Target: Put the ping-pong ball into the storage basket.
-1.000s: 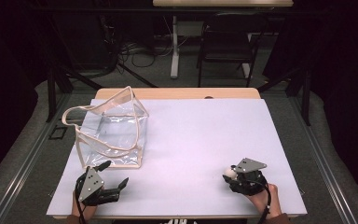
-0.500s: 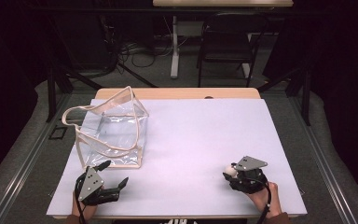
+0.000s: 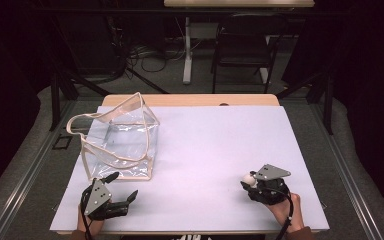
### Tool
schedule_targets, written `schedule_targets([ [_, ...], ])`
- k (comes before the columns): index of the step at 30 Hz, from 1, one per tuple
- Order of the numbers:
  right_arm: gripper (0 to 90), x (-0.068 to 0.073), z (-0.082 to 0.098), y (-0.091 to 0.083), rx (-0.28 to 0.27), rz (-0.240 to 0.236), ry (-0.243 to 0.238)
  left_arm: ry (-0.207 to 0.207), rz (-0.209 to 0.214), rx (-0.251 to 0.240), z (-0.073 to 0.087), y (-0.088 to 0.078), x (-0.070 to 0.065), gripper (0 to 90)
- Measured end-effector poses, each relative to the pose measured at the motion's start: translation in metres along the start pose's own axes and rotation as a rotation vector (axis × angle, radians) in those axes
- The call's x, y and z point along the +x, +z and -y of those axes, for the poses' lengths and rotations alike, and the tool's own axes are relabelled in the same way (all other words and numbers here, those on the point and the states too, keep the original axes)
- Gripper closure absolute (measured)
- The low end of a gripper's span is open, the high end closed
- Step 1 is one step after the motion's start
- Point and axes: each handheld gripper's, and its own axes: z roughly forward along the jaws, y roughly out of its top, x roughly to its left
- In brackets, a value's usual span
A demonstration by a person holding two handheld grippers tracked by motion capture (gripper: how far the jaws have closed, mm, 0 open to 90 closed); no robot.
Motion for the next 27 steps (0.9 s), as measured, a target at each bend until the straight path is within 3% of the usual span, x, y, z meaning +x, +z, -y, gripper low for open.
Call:
schedule_targets([
  [27,51.1,-0.014,-0.018,0.001,-0.027,0.038,0.009,0.005,-0.001,0.003,0.000,0.000,0.000,16.0],
])
